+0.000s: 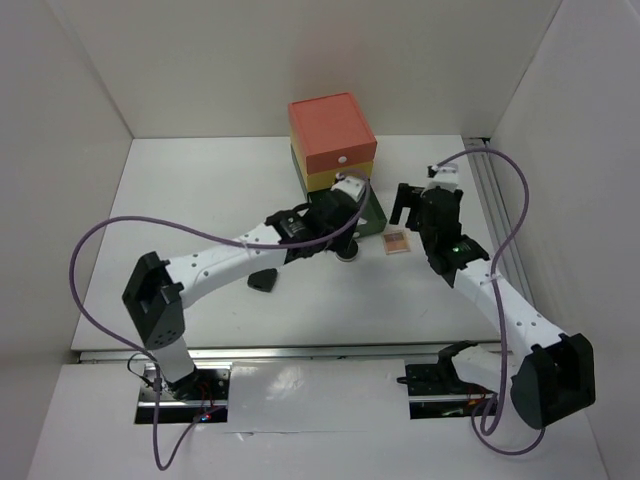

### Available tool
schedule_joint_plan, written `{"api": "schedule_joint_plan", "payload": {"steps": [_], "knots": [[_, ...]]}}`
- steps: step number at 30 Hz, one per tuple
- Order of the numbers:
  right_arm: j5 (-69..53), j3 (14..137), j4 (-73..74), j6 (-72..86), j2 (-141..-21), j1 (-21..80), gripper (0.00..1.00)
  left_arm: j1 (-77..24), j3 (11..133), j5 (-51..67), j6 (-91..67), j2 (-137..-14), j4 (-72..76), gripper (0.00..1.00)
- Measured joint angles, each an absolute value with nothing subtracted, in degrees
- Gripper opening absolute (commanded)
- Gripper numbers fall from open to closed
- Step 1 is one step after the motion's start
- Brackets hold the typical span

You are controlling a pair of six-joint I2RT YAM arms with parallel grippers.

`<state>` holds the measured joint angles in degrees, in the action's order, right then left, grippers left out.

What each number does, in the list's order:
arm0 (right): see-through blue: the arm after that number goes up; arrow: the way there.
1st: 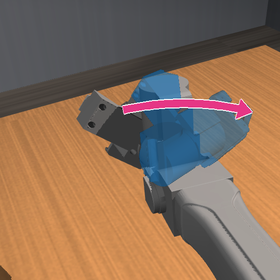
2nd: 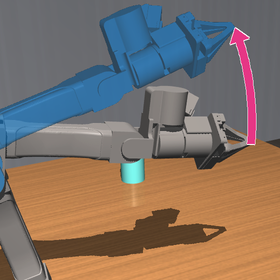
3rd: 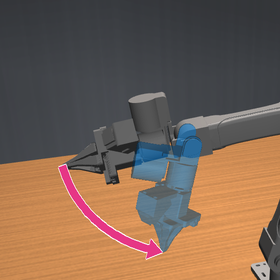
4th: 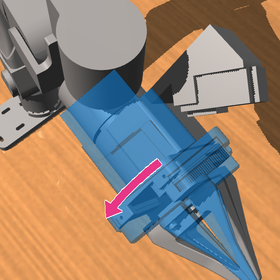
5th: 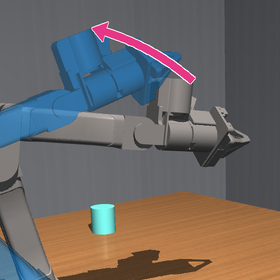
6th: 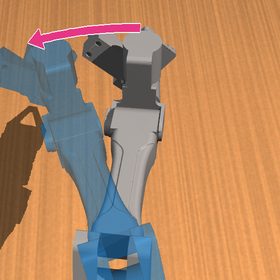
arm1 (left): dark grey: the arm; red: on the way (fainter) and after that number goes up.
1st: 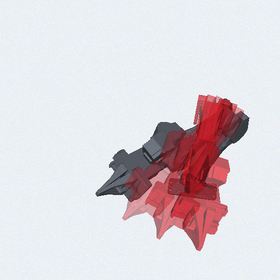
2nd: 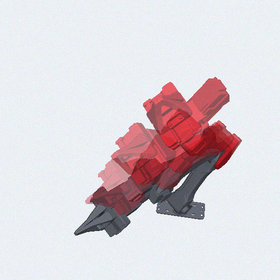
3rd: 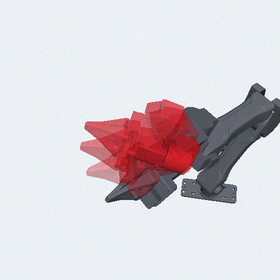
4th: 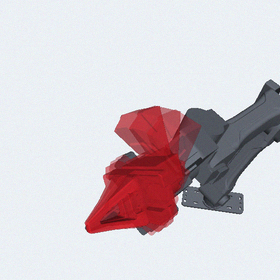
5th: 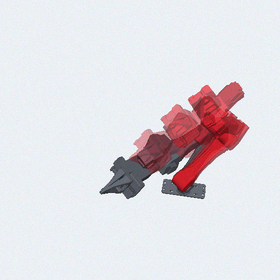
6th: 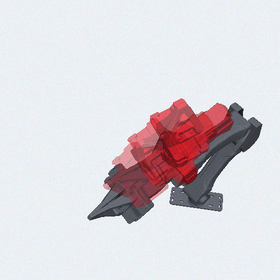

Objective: Organize the makeup

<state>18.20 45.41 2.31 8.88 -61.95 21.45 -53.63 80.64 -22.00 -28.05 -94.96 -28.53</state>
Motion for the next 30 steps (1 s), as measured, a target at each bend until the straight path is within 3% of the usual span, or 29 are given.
{"api": "schedule_joint_plan", "payload": {"steps": [7,9,14,19,20,21,27,30], "knots": [[21.6,45.4,9.4,18.8,-64.1,12.0,1.0,-49.0,99.6,-21.8,-18.3,-112.4,-25.3,0.13],[20.6,45.4,9.9,19.8,-64.1,10.4,1.0,-46.9,102.6,-20.1,-16.5,-116.7,-25.9,0.19],[17.2,44.7,10.4,19.7,-63.5,8.4,1.0,-43.2,108.4,-18.5,-13.3,-123.6,-27.4,0.51],[13.5,43.0,11.0,18.1,-61.6,8.4,1.0,-42.9,113.3,-16.9,-11.8,-127.2,-27.5,0.51],[12.9,42.7,11.0,17.9,-61.0,8.4,1.0,-42.9,114.2,-16.5,-11.8,-127.6,-27.4,0.53],[12.2,42.6,11.3,17.4,-60.5,8.4,1.0,-43.0,114.9,-16.0,-11.9,-128.2,-27.4,0.62],[7.1,42.2,11.4,15.2,-58.7,8.4,1.0,-42.9,115.5,-13.5,-12.2,-128.9,-27.6,0.73],[4.5,41.4,11.6,14.7,-57.6,8.4,1.0,-42.9,115.8,-13.1,-12.3,-128.9,-27.5,0.73]]}}
